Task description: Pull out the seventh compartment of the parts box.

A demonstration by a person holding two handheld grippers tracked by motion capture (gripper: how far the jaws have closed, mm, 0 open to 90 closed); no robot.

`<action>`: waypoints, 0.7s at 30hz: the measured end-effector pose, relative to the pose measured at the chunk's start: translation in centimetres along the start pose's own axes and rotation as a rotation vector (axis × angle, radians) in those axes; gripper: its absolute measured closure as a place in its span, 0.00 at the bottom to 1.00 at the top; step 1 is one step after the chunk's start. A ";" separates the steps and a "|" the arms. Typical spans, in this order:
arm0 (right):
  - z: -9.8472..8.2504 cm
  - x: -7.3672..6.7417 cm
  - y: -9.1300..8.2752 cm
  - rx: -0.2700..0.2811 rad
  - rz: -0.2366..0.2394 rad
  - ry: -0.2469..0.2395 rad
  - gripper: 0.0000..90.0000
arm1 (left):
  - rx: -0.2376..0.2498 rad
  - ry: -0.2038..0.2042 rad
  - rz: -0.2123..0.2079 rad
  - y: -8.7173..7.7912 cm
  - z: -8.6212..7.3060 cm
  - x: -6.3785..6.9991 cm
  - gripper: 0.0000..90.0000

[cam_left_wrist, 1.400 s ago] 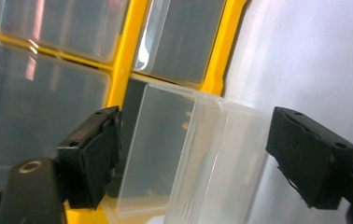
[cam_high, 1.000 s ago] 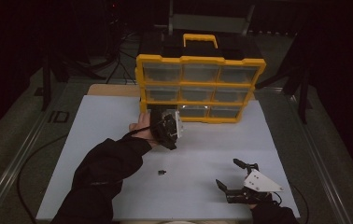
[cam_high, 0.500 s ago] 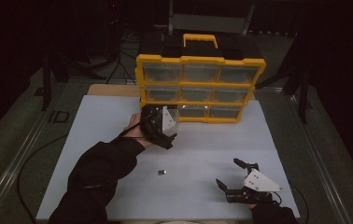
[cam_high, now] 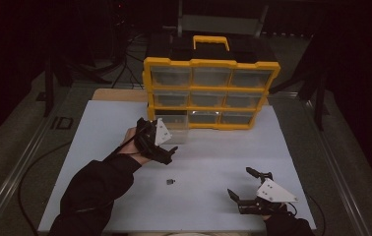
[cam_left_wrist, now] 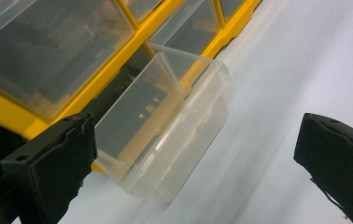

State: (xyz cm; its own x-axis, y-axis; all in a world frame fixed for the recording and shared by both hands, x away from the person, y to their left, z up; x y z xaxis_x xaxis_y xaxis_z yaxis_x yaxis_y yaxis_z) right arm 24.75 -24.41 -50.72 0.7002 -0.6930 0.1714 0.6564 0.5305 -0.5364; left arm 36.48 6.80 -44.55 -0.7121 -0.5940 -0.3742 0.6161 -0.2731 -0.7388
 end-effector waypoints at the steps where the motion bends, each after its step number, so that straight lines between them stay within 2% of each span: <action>1: 0.0 0.0 0.0 0.000 0.000 0.000 0.09 | 0.000 0.000 0.000 0.0 0.0 0.0 0.00; 5: 0.0 0.0 0.0 0.001 0.002 -0.002 0.09 | -0.001 -0.019 -0.004 -0.5 -1.3 0.1 0.00; 12: 0.1 -0.1 0.0 -0.001 0.000 -0.005 0.09 | 0.001 -0.020 -0.010 -1.5 -2.5 0.4 0.00; 14: 0.0 -0.1 0.0 -0.002 -0.001 -0.007 0.09 | 0.006 -0.034 -0.025 -1.9 -3.2 0.6 0.00; 18: 0.0 -0.1 -0.1 -0.001 -0.004 -0.005 0.09 | 0.004 -0.042 -0.028 -2.0 -4.0 0.9 0.00; 21: 0.0 -0.1 -0.1 0.001 -0.008 -0.008 0.09 | 0.009 -0.058 -0.052 -2.1 -4.8 1.2 0.00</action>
Point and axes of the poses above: each handheld gripper's, and its own axes: y roughly forward along the jaws, z roughly out of its top, x roughly to its right, the point moved 4 cm from there along y, roughly forward along the jaws, and after that the axes turned 14 degrees about -x, right-handed, at the moved point
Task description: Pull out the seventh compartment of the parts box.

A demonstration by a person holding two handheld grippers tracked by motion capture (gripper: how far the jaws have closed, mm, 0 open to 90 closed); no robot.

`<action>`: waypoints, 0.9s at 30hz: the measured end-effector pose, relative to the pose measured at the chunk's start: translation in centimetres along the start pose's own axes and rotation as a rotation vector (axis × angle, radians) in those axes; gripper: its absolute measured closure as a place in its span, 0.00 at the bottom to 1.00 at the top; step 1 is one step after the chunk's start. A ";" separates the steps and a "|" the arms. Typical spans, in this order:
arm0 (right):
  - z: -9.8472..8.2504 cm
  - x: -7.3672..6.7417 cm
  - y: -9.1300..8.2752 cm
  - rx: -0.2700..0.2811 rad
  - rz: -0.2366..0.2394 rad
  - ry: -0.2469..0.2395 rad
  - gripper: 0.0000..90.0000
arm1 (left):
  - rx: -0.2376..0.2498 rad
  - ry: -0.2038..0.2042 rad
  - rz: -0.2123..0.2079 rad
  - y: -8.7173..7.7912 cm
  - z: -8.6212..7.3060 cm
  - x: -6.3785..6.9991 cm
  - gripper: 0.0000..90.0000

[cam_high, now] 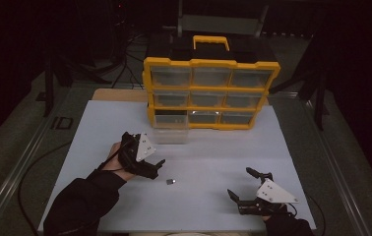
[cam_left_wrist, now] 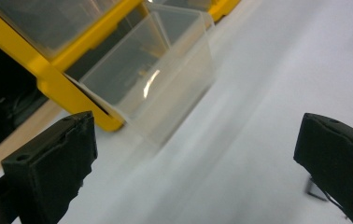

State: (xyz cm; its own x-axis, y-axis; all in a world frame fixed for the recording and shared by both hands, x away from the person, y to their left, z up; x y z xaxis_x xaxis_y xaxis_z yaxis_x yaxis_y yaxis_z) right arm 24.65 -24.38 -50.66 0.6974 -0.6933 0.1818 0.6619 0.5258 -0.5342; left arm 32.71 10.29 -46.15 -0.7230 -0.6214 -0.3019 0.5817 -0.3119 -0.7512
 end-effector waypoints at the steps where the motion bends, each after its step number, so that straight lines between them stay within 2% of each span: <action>1: 0.0 0.0 0.0 0.000 0.000 0.000 0.09 | -0.003 -0.001 -0.013 0.0 -0.4 0.1 0.00; 6: 0.0 0.0 0.0 -0.002 -0.003 0.001 0.09 | 0.000 -0.019 -0.043 0.1 -1.6 0.5 0.00; 16: -0.1 0.0 -0.1 -0.005 -0.006 0.003 0.09 | 0.028 -0.057 -0.071 0.3 -3.6 0.9 0.00; 20: -0.1 0.0 -0.1 -0.006 -0.007 0.004 0.09 | 0.022 -0.062 -0.070 0.5 -4.3 1.2 0.00; 27: -0.1 0.1 -0.1 -0.006 -0.008 0.004 0.09 | 0.005 -0.076 -0.092 0.7 -5.6 1.6 0.00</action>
Point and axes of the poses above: each handheld gripper's, and its own axes: y roughly forward along the jaws, z roughly out of its top, x roughly to its right, the point moved 4 cm from there along y, roughly forward along the jaws, and after that the axes turned 14 degrees about -x, right-handed, at the moved point
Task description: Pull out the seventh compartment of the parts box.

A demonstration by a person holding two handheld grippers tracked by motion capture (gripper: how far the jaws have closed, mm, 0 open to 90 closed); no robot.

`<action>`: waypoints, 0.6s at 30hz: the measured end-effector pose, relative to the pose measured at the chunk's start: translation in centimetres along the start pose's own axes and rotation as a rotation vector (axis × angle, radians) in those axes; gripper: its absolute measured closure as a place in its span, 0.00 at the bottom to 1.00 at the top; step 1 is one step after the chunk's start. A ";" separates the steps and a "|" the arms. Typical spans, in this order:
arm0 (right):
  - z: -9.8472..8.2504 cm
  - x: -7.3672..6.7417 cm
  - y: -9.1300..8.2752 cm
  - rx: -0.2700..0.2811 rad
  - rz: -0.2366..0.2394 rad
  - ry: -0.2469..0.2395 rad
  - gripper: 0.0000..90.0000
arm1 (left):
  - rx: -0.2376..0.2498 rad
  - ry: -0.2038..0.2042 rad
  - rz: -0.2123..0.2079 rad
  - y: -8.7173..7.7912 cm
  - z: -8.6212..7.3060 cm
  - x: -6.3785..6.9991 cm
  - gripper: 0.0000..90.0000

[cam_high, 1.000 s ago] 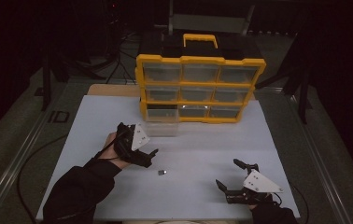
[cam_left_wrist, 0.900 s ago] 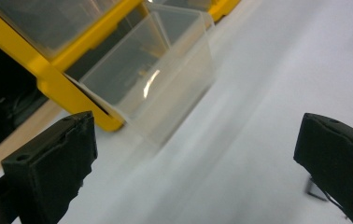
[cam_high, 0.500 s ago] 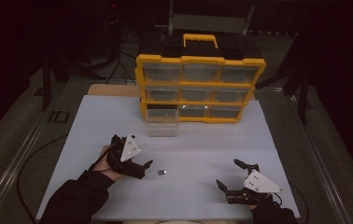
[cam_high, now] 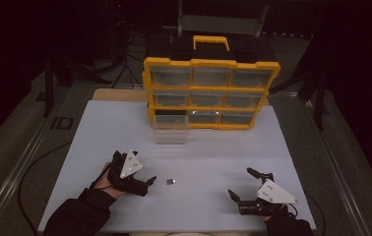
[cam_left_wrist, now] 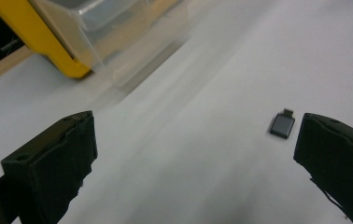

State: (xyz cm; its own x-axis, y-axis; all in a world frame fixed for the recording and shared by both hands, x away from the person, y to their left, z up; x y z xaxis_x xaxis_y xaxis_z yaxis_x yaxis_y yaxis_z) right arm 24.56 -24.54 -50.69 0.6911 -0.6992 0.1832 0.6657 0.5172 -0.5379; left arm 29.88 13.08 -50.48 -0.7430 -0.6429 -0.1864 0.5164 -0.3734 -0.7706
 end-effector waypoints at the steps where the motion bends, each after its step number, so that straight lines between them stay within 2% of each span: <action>1: 0.0 0.0 0.0 -0.001 0.000 -0.001 0.09 | -0.002 -0.003 0.001 0.0 -0.2 0.0 0.00; 10: -0.1 0.0 -0.1 -0.001 -0.006 -0.004 0.09 | -0.018 -0.017 -0.001 0.1 -1.8 -0.1 0.00; 14: -0.1 0.0 -0.1 -0.002 -0.006 -0.003 0.09 | 0.002 0.010 0.005 -0.1 -2.1 -0.3 0.00; 16: -0.1 0.0 -0.1 -0.002 -0.006 -0.004 0.09 | 0.012 0.013 0.001 -0.1 -2.2 -0.2 0.00; 18: -0.1 0.0 -0.1 -0.001 -0.006 -0.005 0.09 | 0.020 0.036 -0.014 0.1 -2.4 0.0 0.00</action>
Point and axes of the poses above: each handheld gripper's, and its own axes: y roughly forward along the jaws, z roughly out of its top, x roughly to its right, the point moved 4 cm from there along y, roughly forward along the jaws, and after that the axes turned 14 degrees about -x, right-handed, at the moved point
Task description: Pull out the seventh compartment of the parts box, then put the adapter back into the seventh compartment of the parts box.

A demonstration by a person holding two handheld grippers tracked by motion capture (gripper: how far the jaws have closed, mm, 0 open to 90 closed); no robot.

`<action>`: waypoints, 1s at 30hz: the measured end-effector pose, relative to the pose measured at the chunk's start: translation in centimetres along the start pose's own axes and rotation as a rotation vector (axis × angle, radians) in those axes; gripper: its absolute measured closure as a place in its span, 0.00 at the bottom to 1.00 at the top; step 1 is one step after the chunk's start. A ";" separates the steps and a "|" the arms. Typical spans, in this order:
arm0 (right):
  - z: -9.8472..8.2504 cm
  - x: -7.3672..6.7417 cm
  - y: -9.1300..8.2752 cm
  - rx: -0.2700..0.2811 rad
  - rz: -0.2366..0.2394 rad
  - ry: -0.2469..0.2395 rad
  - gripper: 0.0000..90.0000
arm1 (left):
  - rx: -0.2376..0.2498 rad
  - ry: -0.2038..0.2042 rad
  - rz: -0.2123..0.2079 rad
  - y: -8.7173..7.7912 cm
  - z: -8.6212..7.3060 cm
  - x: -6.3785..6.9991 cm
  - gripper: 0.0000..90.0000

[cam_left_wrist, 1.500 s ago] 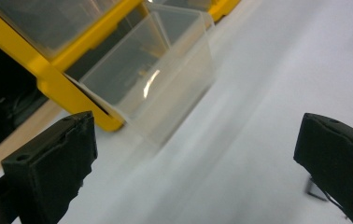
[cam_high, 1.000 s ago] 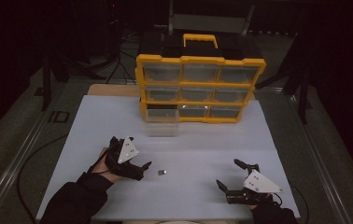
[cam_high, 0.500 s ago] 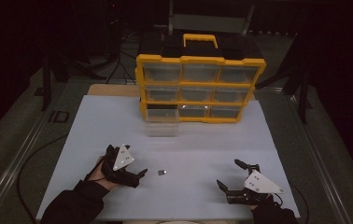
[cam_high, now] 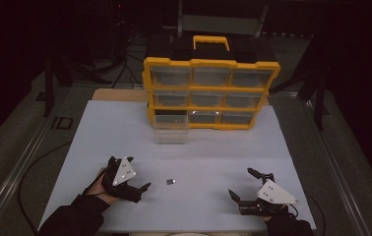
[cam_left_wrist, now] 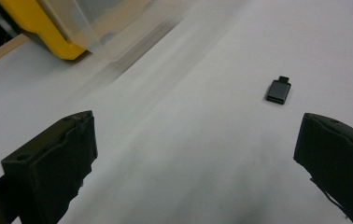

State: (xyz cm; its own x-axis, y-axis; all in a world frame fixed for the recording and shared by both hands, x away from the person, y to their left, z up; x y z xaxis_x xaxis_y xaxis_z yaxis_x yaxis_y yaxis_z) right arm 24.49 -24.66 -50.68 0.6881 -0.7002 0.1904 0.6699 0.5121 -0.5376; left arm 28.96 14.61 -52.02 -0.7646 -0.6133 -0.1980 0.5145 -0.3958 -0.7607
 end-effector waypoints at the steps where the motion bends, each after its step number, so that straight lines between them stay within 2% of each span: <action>1: 0.0 0.0 0.0 -0.001 0.000 0.002 0.09 | -0.001 0.000 -0.002 0.1 0.0 0.0 0.00; 4: 0.0 0.0 0.0 0.000 -0.001 0.000 0.09 | -0.013 -0.005 -0.003 0.2 -0.1 0.1 0.00; 5: 0.0 0.0 0.0 -0.001 -0.001 0.002 0.09 | -0.020 -0.021 -0.016 0.2 -0.1 0.0 0.00; 8: 0.0 0.0 0.0 -0.002 0.000 0.003 0.09 | -0.037 -0.034 -0.009 0.1 -0.1 -0.1 0.00; 10: 0.0 0.0 0.0 -0.001 -0.001 0.003 0.09 | -0.029 -0.045 -0.019 -0.1 -0.1 -0.2 0.00; 13: 0.0 0.0 0.0 -0.001 0.002 0.006 0.09 | -0.020 -0.046 -0.034 -0.2 -0.1 -0.1 0.00; 20: 0.0 0.0 0.0 -0.001 0.001 0.005 0.09 | -0.049 -0.047 -0.063 -0.2 -0.4 -0.4 0.00; 30: 0.1 0.0 0.0 -0.002 -0.002 0.007 0.09 | -0.019 -0.055 -0.093 -1.2 0.3 -0.7 0.00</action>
State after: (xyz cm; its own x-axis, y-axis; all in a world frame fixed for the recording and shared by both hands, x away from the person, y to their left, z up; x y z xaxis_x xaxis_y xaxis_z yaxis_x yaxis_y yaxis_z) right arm 24.54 -24.60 -50.65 0.6848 -0.7046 0.1862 0.6710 0.5098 -0.5384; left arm 29.01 15.30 -50.76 -0.7861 -0.6112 -0.0917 0.4340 -0.4403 -0.7860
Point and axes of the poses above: each handheld gripper's, and its own axes: y roughly forward along the jaws, z roughly out of its top, x roughly to its right, the point moved 4 cm from there along y, roughly forward along the jaws, and after that the axes turned 14 degrees about -x, right-handed, at the moved point
